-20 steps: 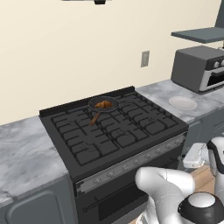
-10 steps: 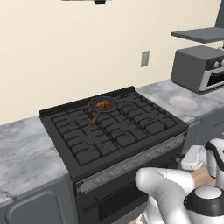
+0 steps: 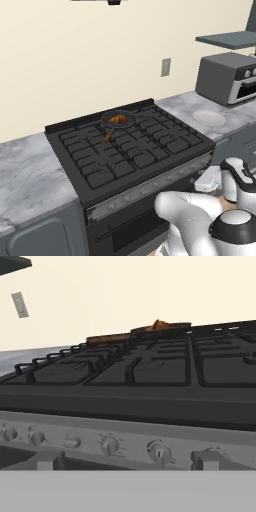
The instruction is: Pick the croissant and place it on the pan. Then turn on the stove to warm the croissant.
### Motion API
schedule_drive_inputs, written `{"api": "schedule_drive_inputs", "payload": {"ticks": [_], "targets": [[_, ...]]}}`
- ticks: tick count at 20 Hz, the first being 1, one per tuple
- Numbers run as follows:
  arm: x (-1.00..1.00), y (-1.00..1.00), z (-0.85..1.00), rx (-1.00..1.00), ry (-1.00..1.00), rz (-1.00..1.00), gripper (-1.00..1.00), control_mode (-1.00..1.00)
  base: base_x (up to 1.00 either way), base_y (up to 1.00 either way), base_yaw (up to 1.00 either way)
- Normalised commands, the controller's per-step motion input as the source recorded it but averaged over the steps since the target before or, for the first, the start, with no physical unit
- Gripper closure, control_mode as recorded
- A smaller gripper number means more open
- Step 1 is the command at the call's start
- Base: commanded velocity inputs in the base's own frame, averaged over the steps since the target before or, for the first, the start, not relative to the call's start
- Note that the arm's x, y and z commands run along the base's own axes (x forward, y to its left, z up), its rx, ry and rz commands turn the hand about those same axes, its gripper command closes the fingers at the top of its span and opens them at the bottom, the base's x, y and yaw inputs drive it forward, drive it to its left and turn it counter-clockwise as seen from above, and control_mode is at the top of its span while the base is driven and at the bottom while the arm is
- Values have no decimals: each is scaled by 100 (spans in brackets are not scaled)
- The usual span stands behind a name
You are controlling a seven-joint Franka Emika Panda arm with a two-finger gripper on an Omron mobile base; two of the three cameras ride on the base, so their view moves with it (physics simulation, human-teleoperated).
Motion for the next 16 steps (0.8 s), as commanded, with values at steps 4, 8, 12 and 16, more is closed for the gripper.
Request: {"api": "schedule_drive_inputs", "payload": {"ticks": [4,8,12,16], "targets": [[39,0,-36,0,0,0,-100,-100,0,0,0],[34,-1,-29,0,0,0,-100,-100,0,0,0],[12,-1,-23,0,-1,0,-100,-100,0,0,0],[4,0,-24,0,-1,0,-100,-100,0,0,0]]}}
